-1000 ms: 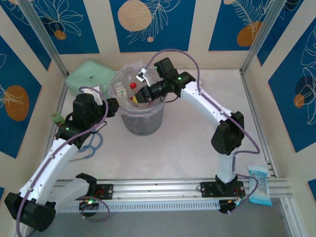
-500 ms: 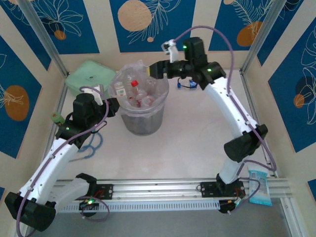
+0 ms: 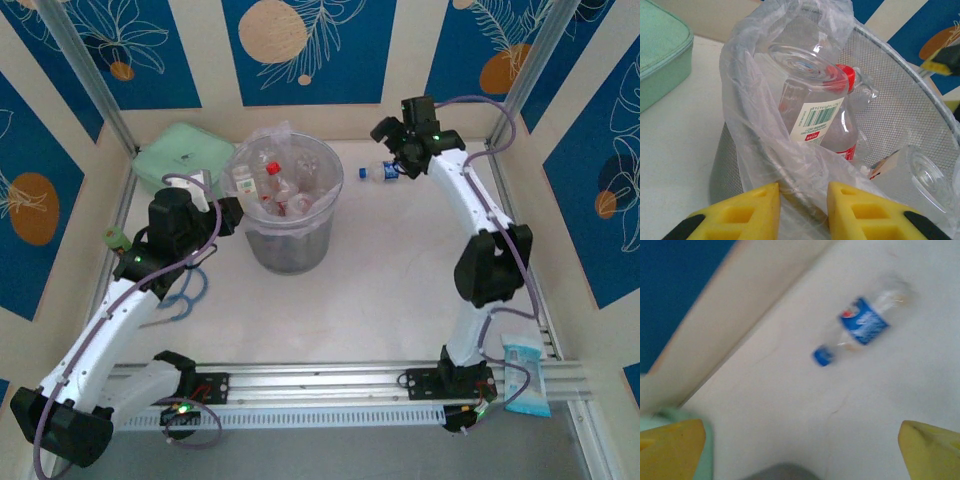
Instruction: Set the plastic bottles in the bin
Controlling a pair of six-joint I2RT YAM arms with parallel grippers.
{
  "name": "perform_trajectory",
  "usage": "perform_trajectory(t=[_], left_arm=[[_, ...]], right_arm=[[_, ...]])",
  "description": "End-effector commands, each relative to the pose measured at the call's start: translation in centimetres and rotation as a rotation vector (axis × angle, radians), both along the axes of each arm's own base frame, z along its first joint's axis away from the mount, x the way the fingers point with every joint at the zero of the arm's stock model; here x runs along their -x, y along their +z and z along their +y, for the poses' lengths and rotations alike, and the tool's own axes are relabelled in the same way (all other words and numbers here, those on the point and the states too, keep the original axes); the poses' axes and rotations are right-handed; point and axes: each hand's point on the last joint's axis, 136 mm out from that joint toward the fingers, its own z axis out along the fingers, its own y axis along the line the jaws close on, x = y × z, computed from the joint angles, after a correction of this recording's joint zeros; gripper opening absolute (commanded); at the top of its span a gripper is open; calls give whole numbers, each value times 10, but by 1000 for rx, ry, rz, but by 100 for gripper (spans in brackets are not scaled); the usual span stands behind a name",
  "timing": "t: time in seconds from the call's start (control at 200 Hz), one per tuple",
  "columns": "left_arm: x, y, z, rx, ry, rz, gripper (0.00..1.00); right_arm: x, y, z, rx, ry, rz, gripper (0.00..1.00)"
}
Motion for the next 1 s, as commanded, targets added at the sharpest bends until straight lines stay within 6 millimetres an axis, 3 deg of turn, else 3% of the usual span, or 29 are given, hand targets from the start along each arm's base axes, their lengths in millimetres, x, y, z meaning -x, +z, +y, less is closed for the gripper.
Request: perform_trajectory(t=[0.0, 0.31, 0.605, 0.876, 0.996], left_arm=[[10, -14, -8, -29, -66, 63, 29], [9, -17, -8, -49, -74, 71, 30], [4, -18, -13, -39, -92, 71, 30], [0, -18, -13, -47, -86, 74, 30], [0, -18, -12, -49, -84, 75, 30]], right_arm=[[-7, -32, -34, -30, -276, 103, 99], [-46, -106, -53, -17, -414, 227, 99], [-75, -158, -40, -52, -403, 287, 99], [-75, -182, -28, -60, -398, 315, 100], [-72, -181, -29, -46, -378, 324, 87]])
